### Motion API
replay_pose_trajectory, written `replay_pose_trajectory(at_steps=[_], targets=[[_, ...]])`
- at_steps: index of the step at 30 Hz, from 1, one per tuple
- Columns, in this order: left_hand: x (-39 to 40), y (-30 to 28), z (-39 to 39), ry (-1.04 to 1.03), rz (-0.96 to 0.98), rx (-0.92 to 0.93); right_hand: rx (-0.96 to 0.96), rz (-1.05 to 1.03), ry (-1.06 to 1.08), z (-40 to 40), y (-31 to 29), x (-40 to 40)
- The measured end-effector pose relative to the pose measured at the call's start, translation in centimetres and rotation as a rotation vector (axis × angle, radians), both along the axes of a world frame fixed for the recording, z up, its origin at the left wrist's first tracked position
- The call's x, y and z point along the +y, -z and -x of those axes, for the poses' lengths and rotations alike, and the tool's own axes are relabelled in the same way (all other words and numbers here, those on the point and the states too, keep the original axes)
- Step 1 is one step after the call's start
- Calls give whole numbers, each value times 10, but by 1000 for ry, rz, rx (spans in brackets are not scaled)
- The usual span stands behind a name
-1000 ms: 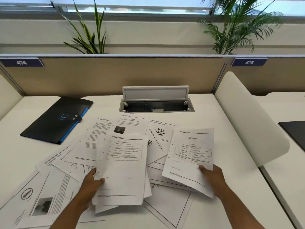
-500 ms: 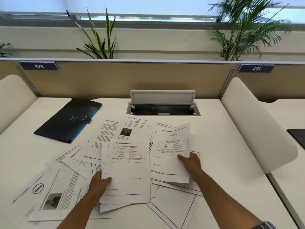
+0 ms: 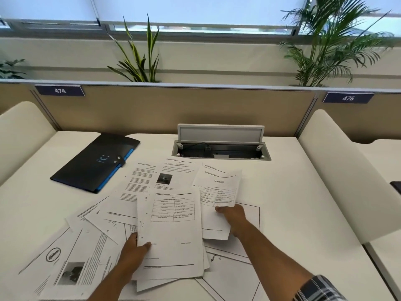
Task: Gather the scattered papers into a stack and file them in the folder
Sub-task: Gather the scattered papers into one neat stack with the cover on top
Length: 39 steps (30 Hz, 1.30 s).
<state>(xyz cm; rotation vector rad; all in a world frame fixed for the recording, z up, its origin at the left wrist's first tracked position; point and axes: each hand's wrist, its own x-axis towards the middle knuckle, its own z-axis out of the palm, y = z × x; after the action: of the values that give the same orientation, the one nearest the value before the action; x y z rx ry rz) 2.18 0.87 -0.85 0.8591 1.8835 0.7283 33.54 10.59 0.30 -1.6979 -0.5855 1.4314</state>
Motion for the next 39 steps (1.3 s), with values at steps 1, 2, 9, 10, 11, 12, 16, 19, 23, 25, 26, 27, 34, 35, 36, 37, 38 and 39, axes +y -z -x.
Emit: replay_pose_trajectory(at_steps=[1, 2, 9, 10, 11, 12, 16, 19, 23, 25, 26, 27, 34, 35, 36, 37, 38, 39], targets=[[0, 1, 0, 1, -1, 3, -50, -9, -22, 4, 2, 1], [0, 1, -1, 4, -1, 6, -94, -18, -41, 9, 3, 1], [8, -2, 5, 19, 32, -16, -228, -68, 35, 7, 5, -2], [9, -2, 6, 14, 37, -30, -230, -74, 60, 0, 5, -2], [9, -3, 7, 7, 41, -48, -230, -79, 81, -8, 4, -2], [9, -3, 8, 3, 42, -61, -228, -82, 100, -18, 3, -2], [9, -4, 8, -18, 9, -67, -233, -76, 202, -65, -3, -4], [9, -4, 6, -38, -9, -70, -216, -75, 270, -95, -8, -7], [9, -5, 4, -45, -40, -76, -135, -108, 298, -116, -12, -9], [9, -6, 5, -64, -61, -75, -103, -120, 323, -121, -14, -9], [9, -7, 6, -78, -72, -68, -83, -122, 343, -123, -16, -9], [9, -8, 8, -98, -81, -60, -61, -117, 364, -125, -18, -10], [10, -11, 36, -292, -118, -29, 30, -83, 403, -129, -23, -9], [11, -11, 39, -306, -115, -35, 31, -77, 395, -128, -24, -8], [11, -11, 41, -316, -111, -43, 34, -71, 382, -127, -24, -8], [11, -11, 43, -317, -107, -49, 37, -65, 366, -126, -24, -8], [11, -11, 44, -310, -108, -56, 38, -63, 348, -124, -24, -9], [11, -12, 43, -299, -112, -64, 35, -65, 331, -122, -23, -9]])
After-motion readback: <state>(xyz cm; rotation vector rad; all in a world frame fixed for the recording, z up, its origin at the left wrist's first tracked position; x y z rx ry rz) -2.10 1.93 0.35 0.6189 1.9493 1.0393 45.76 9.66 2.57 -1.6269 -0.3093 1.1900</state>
